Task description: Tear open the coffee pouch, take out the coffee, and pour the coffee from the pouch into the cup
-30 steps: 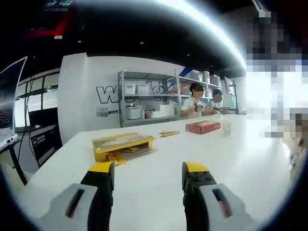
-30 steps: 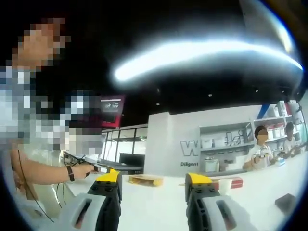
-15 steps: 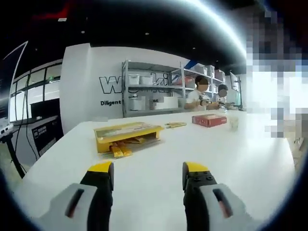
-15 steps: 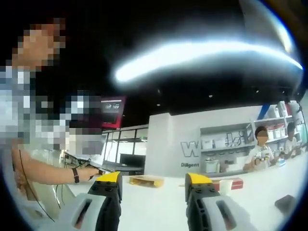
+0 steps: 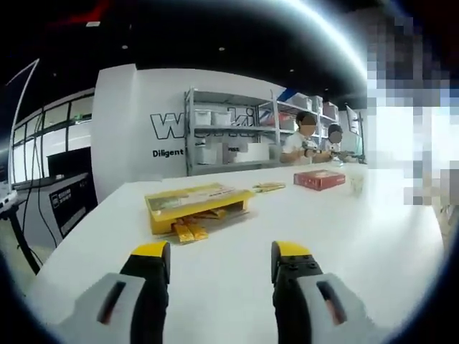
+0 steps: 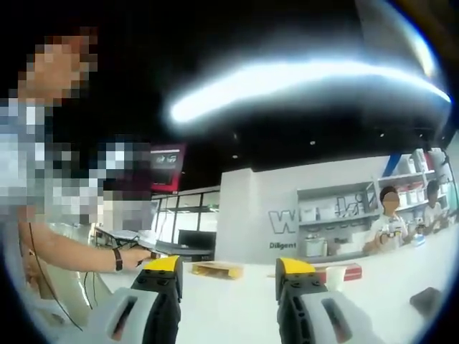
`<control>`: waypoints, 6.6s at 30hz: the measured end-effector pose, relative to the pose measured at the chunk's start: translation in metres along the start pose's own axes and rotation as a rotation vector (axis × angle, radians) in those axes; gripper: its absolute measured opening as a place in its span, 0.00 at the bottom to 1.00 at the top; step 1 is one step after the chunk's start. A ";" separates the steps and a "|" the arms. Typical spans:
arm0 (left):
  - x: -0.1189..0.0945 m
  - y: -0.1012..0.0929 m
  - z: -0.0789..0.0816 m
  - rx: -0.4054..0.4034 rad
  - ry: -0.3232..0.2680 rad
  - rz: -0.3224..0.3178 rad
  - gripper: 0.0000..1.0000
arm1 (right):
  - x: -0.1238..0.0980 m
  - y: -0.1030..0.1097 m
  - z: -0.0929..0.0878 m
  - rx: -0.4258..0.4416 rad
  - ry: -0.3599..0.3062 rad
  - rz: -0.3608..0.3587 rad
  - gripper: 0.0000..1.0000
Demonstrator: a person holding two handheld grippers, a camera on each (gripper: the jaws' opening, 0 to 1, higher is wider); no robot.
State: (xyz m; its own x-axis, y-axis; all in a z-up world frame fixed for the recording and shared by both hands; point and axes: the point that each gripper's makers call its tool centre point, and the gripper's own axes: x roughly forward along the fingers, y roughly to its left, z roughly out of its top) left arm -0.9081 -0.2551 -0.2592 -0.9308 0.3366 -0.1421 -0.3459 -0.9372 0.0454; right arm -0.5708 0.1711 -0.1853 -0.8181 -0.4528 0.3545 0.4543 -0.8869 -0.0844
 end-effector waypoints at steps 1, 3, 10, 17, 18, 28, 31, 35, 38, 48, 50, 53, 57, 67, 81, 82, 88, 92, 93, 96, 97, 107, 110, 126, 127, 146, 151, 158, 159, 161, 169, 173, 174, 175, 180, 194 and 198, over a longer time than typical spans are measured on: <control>0.001 0.000 0.000 0.000 -0.001 0.001 0.59 | 0.000 0.000 0.000 0.001 -0.001 0.000 0.53; 0.005 0.002 -0.001 0.001 0.005 0.003 0.59 | 0.000 0.000 0.001 0.001 -0.003 -0.001 0.53; 0.016 0.007 -0.010 0.010 0.031 0.012 0.58 | 0.000 0.002 0.003 0.000 -0.011 0.006 0.52; 0.025 0.021 -0.016 0.009 0.027 0.050 0.57 | -0.002 -0.001 0.004 -0.001 -0.010 0.002 0.52; 0.025 0.022 -0.015 0.011 0.023 0.053 0.56 | -0.002 -0.001 0.004 -0.002 -0.011 0.001 0.52; 0.038 0.023 -0.017 -0.002 0.037 0.055 0.54 | -0.002 -0.003 0.005 -0.011 -0.005 -0.007 0.52; 0.046 0.023 -0.026 -0.052 0.061 0.043 0.53 | -0.002 -0.002 0.005 -0.016 -0.004 -0.004 0.52; 0.055 0.024 -0.021 -0.049 0.063 0.047 0.53 | -0.003 -0.004 0.007 -0.019 -0.008 -0.008 0.52; 0.063 0.030 -0.018 -0.033 0.069 0.057 0.53 | -0.005 -0.007 0.008 -0.022 -0.009 -0.014 0.52; 0.081 0.046 -0.022 -0.050 0.089 0.084 0.50 | -0.005 -0.007 0.015 -0.034 -0.016 -0.013 0.52; 0.087 0.049 -0.025 -0.052 0.105 0.090 0.49 | -0.005 -0.007 0.016 -0.036 -0.016 -0.015 0.52; 0.095 0.048 -0.025 -0.050 0.112 0.091 0.48 | -0.005 -0.008 0.016 -0.036 -0.013 -0.016 0.52; 0.106 0.047 -0.028 -0.025 0.131 0.098 0.48 | -0.005 -0.007 0.020 -0.041 -0.017 -0.015 0.52; 0.122 0.058 -0.032 0.004 0.166 0.139 0.37 | -0.004 -0.007 0.020 -0.037 -0.020 -0.013 0.51; 0.132 0.068 -0.040 0.024 0.220 0.193 0.28 | -0.005 -0.007 0.030 -0.054 -0.031 -0.017 0.51; 0.133 0.068 -0.040 0.019 0.220 0.191 0.28 | -0.005 -0.007 0.030 -0.057 -0.032 -0.016 0.51; 0.135 0.069 -0.041 0.041 0.242 0.204 0.27 | -0.006 -0.007 0.030 -0.058 -0.036 -0.015 0.51; 0.138 0.076 -0.046 0.015 0.257 0.212 0.27 | -0.006 -0.007 0.030 -0.057 -0.036 -0.015 0.51; 0.138 0.075 -0.046 0.001 0.256 0.208 0.27 | -0.006 -0.007 0.030 -0.056 -0.037 -0.015 0.51; 0.140 0.072 -0.050 0.004 0.266 0.206 0.27 | -0.006 -0.005 0.031 -0.059 -0.039 -0.012 0.51; 0.141 0.071 -0.051 0.004 0.268 0.205 0.27 | -0.006 -0.005 0.031 -0.059 -0.037 -0.011 0.51; 0.150 0.071 -0.055 0.012 0.283 0.219 0.26 | -0.004 0.002 0.036 -0.083 -0.029 0.002 0.51; 0.153 0.068 -0.057 0.029 0.293 0.216 0.24 | -0.004 0.002 0.036 -0.084 -0.028 -0.001 0.51; 0.149 0.064 -0.049 0.071 0.295 0.229 0.05 | -0.005 -0.002 0.035 -0.086 -0.026 -0.009 0.50; 0.148 0.062 -0.049 0.073 0.296 0.220 0.04 | -0.005 -0.003 0.034 -0.085 -0.027 -0.011 0.50; 0.100 0.023 -0.041 -0.078 0.271 0.023 0.03 | 0.003 0.005 0.024 -0.044 -0.034 0.010 0.50; 0.073 0.008 -0.023 -0.098 0.235 -0.046 0.03 | 0.011 0.016 0.017 -0.009 -0.037 0.036 0.50; 0.029 -0.014 -0.023 -0.114 0.180 -0.109 0.03 | 0.021 0.033 0.010 0.012 -0.037 0.073 0.50; 0.024 -0.019 -0.020 -0.143 0.154 -0.123 0.03 | 0.022 0.035 0.009 0.014 -0.035 0.080 0.50; 0.013 -0.025 -0.017 -0.149 0.142 -0.139 0.03 | 0.024 0.037 0.007 0.017 -0.033 0.085 0.50; -0.040 -0.083 0.028 -0.150 -0.020 -0.281 0.03 | 0.039 0.054 0.000 0.022 -0.015 0.130 0.50; -0.068 -0.118 0.042 -0.134 -0.105 -0.355 0.03 | 0.051 0.065 -0.003 0.020 -0.009 0.171 0.50; -0.076 -0.127 0.043 -0.128 -0.120 -0.371 0.03 | 0.053 0.066 -0.004 0.021 -0.008 0.174 0.50; -0.082 -0.136 0.045 -0.123 -0.146 -0.392 0.03 | 0.056 0.068 -0.005 0.023 -0.009 0.180 0.49; -0.109 -0.175 0.037 -0.085 -0.213 -0.472 0.03 | 0.068 0.080 -0.004 0.025 -0.020 0.220 0.48; -0.162 -0.222 0.056 -0.092 -0.369 -0.576 0.03 | 0.079 0.082 -0.006 0.030 -0.019 0.244 0.47; -0.175 -0.240 0.051 -0.069 -0.391 -0.610 0.03 | 0.080 0.084 -0.005 0.030 -0.027 0.254 0.46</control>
State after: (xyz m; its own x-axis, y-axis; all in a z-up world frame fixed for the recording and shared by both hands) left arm -0.6680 -0.0845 -0.1951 -0.5533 0.7970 0.2420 -0.8205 -0.5717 0.0069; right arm -0.5994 0.0598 -0.1685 -0.6673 -0.6575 0.3499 0.6543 -0.7420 -0.1463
